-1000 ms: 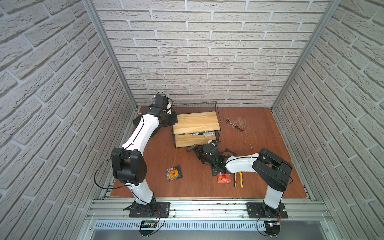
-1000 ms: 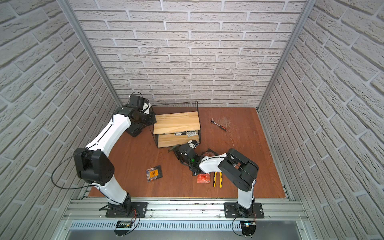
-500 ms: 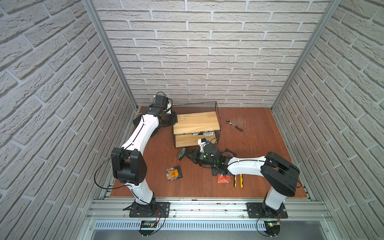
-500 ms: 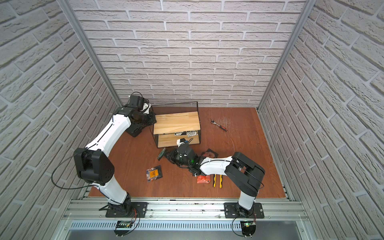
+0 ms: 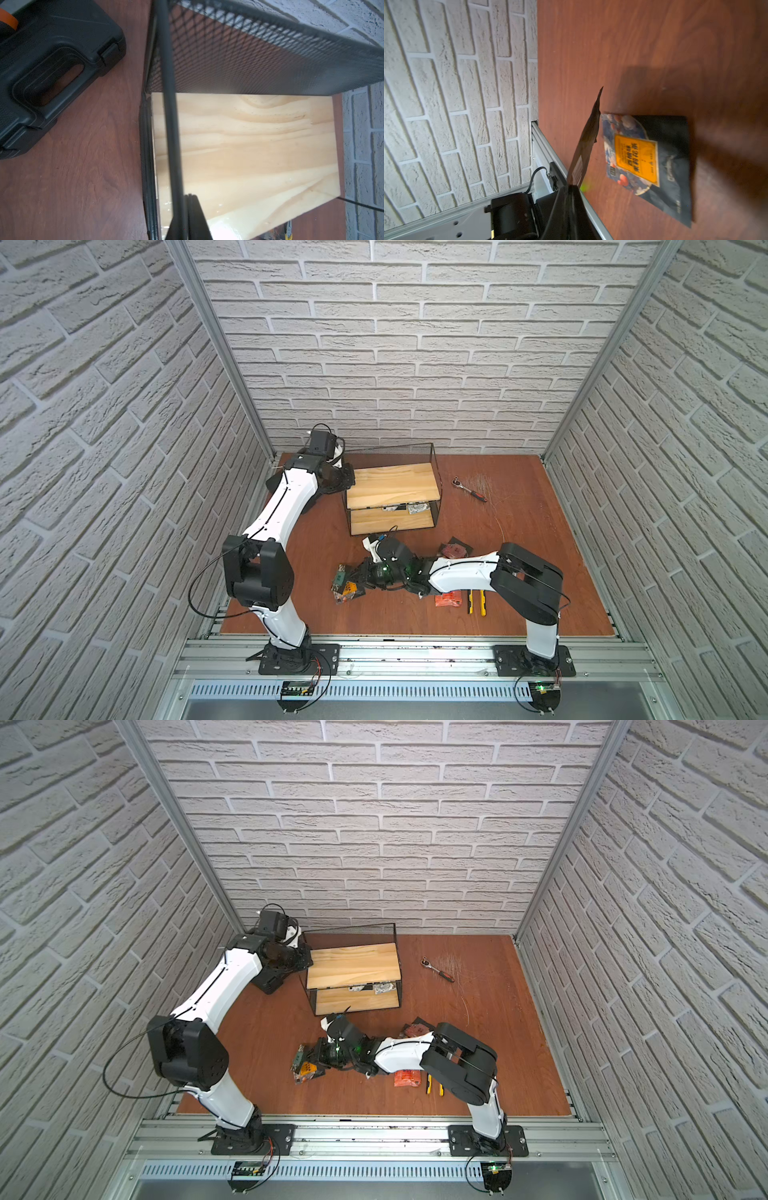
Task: Remove the tea bags from the shelf
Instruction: Place the tea bag at the center of the board.
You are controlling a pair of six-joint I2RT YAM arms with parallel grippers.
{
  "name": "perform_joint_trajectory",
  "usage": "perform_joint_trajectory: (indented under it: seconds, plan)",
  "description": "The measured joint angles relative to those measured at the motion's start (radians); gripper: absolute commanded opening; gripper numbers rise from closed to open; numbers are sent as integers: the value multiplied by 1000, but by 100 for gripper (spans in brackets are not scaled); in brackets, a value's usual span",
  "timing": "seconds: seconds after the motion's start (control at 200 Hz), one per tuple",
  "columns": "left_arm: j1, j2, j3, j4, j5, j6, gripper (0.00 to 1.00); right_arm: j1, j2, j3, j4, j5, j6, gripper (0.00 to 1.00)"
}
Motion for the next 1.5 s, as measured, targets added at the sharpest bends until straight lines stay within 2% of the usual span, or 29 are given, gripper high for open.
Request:
perform_joint_trajectory:
  seconds: [0.675,0.76,0.885,1.03,1.24,1.5]
  plan:
    - [0,0,0,0,0,0,7,-25,3,5,-128,24,-12,3]
    - [0,0,1,-1,0,0,7,-29,3,5,-135,26,-13,9]
    - [0,1,2,-1,0,0,7,-32,3,5,-148,27,-14,24]
    - [0,2,2,-1,0,0,7,-35,3,5,-166,38,-20,34]
    - [0,2,3,-2,0,0,7,-41,-7,-14,-176,65,-21,36]
    - [0,4,6,-2,0,0,7,-66,-90,-142,-136,126,2,34]
